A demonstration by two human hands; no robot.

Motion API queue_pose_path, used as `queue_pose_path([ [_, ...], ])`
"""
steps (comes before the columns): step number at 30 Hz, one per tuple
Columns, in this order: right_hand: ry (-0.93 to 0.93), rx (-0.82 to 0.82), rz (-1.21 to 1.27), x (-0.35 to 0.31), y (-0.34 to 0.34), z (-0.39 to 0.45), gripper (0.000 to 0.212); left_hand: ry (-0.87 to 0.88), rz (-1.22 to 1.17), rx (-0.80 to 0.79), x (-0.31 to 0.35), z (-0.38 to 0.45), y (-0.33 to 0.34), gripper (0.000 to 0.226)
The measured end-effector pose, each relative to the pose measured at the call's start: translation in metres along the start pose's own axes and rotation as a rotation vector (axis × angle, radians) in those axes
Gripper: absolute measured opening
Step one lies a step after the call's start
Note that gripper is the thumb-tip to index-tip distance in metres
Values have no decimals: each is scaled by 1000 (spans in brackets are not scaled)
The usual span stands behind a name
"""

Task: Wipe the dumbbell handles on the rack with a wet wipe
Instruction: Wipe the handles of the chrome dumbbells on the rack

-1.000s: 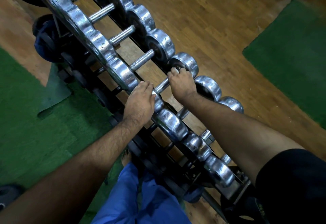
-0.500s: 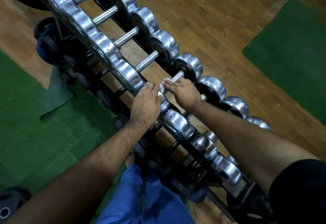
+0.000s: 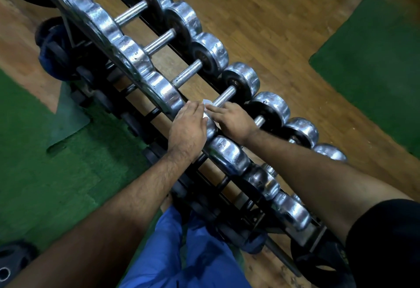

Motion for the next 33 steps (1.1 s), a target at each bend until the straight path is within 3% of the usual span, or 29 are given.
queue_pose_path([
  [2,72,1,33,2,1,-6,50,-7,34,-6,2,0,1,46],
  [6,432,12,123,16,-4,-12,69,-16,110,-25,6,4,-2,47],
  [10,735,63,401,-2,-12,0,63,-11,84,-44,8,5,-7,47],
  [12,711,3,338,-12,-16,5,58,-15,67,-54,8,4,-8,47],
  [15,511,-104,97,-17,-24,10,43,-14,56,-74,7,4,-9,46],
  [17,469,-145,38,-10,-21,11,47,1,62,-76,7,4,-9,46],
  [19,502,-112,38,-5,-19,8,51,7,60,-75,7,4,-9,46],
  [21,644,-18,99,0,-19,-3,41,11,48,-67,6,4,-10,46],
  [24,991,133,514,7,-9,-18,31,18,36,-61,4,5,-9,46],
  [28,1301,449,1597,10,13,-3,32,31,39,-61,2,5,-5,45],
  [30,1355,457,1770,5,10,1,26,45,46,-60,2,5,-4,45],
  [33,1361,478,1824,5,-2,3,22,58,59,-54,0,5,-3,46],
])
Point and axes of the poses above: each hand's wrist, its own z-axis towards the middle knuckle, its own y-axis out of the palm, x = y × z, the point moved 5 cm from there along z, towards the middle knuckle, and after that the axes turned 12 degrees about -x, right-handed, at the moved point
